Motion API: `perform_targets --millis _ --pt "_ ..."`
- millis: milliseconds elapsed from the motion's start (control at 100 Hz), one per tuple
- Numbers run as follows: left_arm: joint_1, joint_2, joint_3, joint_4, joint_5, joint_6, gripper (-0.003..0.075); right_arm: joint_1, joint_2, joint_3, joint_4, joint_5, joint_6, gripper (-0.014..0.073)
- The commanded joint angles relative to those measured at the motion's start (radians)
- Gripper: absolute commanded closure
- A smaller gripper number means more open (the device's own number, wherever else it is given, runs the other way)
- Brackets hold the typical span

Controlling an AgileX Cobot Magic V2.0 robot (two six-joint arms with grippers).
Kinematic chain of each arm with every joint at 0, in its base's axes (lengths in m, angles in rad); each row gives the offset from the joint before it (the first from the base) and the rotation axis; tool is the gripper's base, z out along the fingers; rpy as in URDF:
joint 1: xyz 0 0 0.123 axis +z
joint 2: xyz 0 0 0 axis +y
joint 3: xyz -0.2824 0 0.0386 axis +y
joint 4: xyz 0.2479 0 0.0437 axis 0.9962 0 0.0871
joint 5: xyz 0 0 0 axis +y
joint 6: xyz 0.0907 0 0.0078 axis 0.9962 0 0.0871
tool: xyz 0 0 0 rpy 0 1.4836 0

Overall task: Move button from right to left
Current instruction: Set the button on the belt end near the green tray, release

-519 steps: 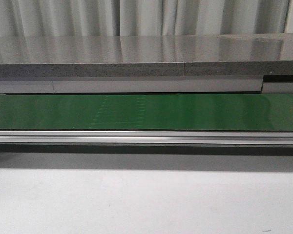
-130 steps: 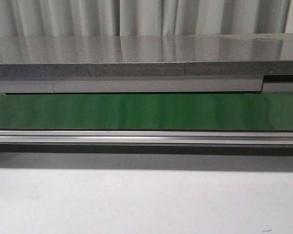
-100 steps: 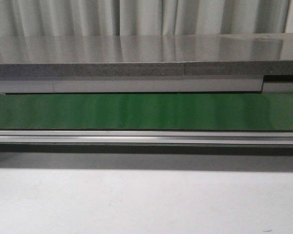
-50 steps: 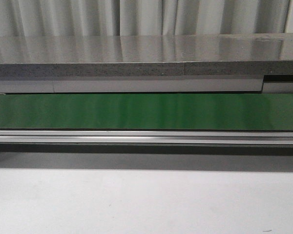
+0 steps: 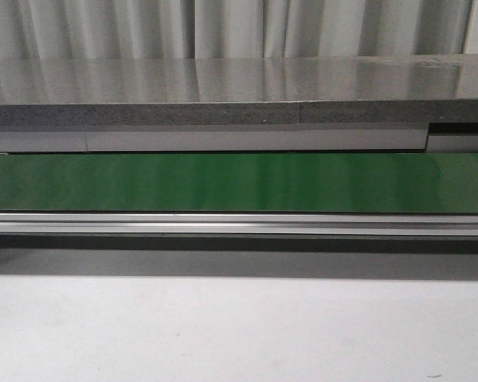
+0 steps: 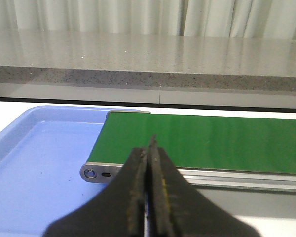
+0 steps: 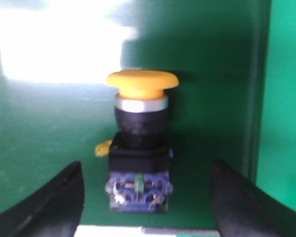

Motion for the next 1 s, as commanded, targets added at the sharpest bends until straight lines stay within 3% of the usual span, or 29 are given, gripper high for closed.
perform_targets --millis 0,150,420,990 --pt "0.001 -0.031 0.044 0.000 -0.080 -0.011 0.0741 0.035 -0.099 -0.022 -0.032 0.000 0.024 0.0106" --pt "0.001 -0.031 0.044 0.000 -0.080 -0.011 0.0741 0.112 -0.223 0.053 -0.053 -0.025 0.024 0.0234" --pt "0.001 -0.031 0.044 0.000 -0.080 -0.011 0.0741 0.150 -0.426 0.273 -0.057 -0.147 0.026 0.0670" --pt "0.001 -0.031 0.044 0.000 -0.080 -0.011 0.0741 0.150 -0.927 0.717 -0.065 -0.493 0.026 0.0662"
